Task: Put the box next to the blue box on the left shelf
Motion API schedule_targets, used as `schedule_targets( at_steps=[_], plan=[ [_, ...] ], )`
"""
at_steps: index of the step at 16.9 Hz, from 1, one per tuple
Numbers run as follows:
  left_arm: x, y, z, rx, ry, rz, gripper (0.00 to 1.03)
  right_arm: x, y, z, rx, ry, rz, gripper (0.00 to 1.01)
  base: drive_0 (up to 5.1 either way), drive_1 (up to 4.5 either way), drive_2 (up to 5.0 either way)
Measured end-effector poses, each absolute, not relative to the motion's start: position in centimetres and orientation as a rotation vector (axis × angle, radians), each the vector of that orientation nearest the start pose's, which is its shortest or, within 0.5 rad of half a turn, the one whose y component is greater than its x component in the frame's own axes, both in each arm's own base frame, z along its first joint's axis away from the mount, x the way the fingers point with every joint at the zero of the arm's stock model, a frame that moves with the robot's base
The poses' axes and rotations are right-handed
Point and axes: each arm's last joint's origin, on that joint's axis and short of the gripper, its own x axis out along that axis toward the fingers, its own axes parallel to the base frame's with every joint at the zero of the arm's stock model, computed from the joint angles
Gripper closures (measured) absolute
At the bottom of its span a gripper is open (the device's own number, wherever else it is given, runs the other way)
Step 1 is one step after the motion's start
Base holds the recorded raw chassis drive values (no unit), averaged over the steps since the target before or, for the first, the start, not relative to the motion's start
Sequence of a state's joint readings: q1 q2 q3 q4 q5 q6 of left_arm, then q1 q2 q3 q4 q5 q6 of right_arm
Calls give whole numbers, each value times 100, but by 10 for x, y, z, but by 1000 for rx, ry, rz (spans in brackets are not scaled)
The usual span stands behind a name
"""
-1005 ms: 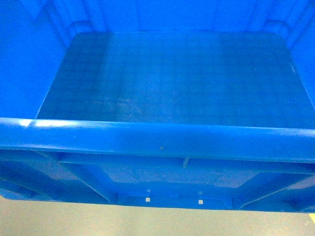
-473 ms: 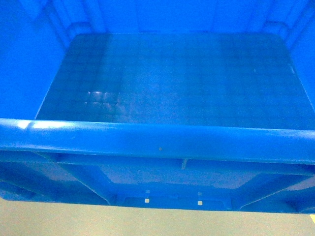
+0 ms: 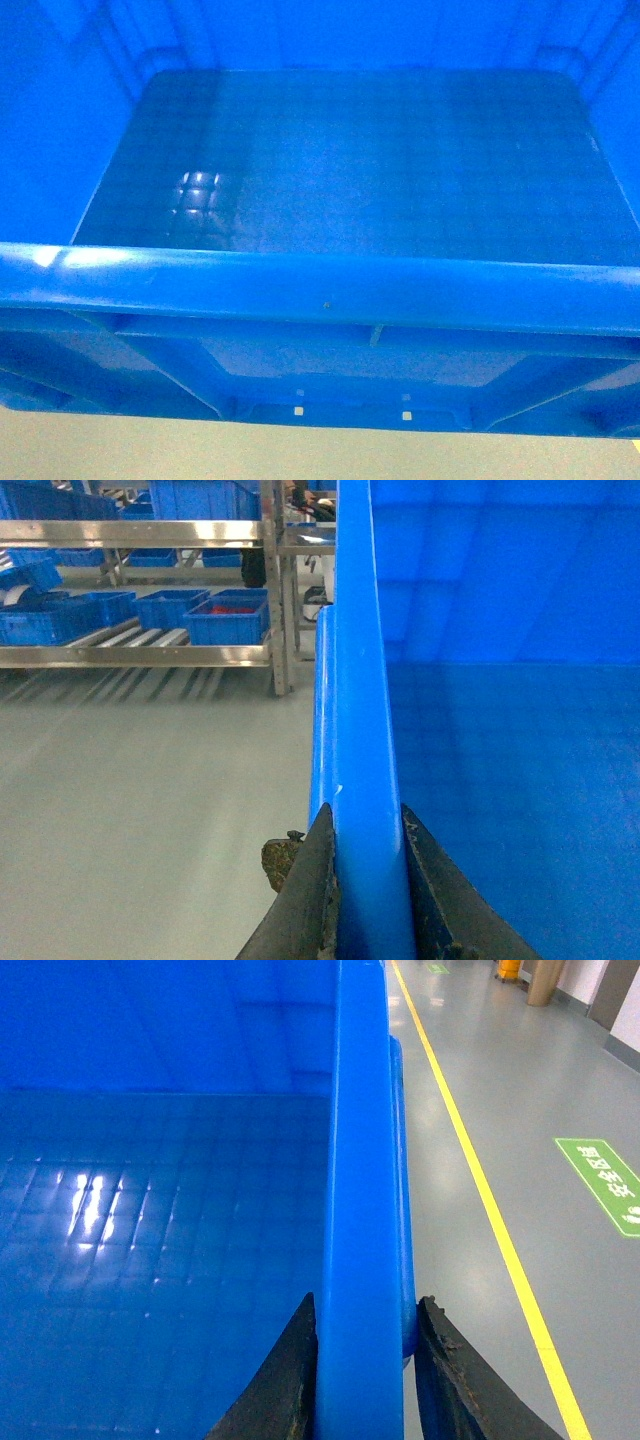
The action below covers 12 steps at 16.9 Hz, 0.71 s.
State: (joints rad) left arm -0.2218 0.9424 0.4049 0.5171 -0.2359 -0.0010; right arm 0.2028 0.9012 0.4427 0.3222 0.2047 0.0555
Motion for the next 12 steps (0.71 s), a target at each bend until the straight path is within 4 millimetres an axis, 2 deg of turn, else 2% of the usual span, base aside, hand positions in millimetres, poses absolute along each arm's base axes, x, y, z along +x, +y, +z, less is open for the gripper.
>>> schedule_targets(
  at_steps=[12],
  plan=[
    [198, -38, 241, 4, 20, 14, 93, 195, 34, 243, 28, 131, -5, 80, -1, 400, -403]
  ],
)
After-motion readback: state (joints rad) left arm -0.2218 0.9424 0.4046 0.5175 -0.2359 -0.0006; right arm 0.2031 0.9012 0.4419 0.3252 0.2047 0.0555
